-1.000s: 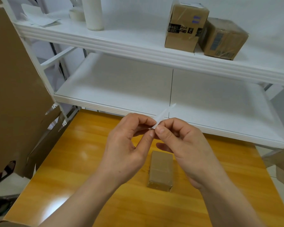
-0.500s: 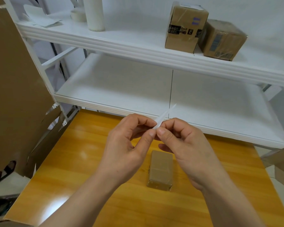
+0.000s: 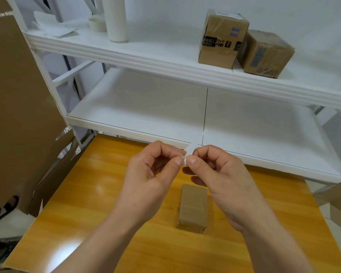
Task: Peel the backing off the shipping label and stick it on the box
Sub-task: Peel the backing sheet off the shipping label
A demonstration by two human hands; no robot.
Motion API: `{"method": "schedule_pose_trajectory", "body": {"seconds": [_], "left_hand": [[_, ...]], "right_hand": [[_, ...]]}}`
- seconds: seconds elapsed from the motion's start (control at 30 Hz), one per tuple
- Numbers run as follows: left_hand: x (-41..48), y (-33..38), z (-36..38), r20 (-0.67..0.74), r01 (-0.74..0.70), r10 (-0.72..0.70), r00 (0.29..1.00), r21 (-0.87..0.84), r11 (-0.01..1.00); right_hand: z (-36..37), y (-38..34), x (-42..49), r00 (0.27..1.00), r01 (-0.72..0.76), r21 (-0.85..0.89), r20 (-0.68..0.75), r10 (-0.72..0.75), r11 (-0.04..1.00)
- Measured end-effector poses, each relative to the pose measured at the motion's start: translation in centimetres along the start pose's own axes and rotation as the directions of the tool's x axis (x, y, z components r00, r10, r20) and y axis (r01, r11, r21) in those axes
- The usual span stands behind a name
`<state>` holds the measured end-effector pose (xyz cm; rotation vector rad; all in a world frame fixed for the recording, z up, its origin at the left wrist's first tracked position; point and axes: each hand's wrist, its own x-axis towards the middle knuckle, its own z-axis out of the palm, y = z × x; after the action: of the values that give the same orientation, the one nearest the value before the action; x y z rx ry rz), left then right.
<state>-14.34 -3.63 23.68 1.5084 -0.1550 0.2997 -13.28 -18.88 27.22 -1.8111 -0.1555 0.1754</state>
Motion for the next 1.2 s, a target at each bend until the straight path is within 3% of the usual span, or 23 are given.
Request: {"method": "schedule_pose_trajectory", "body": {"seconds": [0.37,0.53,0.93,1.1,1.2], "left_hand": [[0.1,0.4,0.0,0.004,0.092,-0.092,0.996,-0.065,0.994],[0.5,0.7,0.3,0.008,0.098,-0.099,0.995,0.064,0.993],[0.3,1.0,0.0,0.0,0.096,-0.098,0.995,0.17,0.981],[0.0,1.4,0.0,0.066,0.041,-0.062,0.996,0.285,0.958],[0.0,1.5,-0.3,0.088,0.071,-0.098,0.991,0.266,0.961]], "right_hand": [[0.1,-0.1,-0.3,0.999,-0.033,-0.027,-0.015,0.032,0.999],[0.2,-0.2,-0.4,1.0,-0.018,-0.047,0.003,0.018,0.999],[0.1,-0.8,-0.7,0.996,-0.039,-0.07,0.074,0.045,0.997],[0.2,-0.8,-0.3,0.998,-0.062,-0.065,0.016,0.063,0.996],[0.3,-0.8,-0.3,0.998,-0.063,-0.088,0.008,0.064,0.994]]}}
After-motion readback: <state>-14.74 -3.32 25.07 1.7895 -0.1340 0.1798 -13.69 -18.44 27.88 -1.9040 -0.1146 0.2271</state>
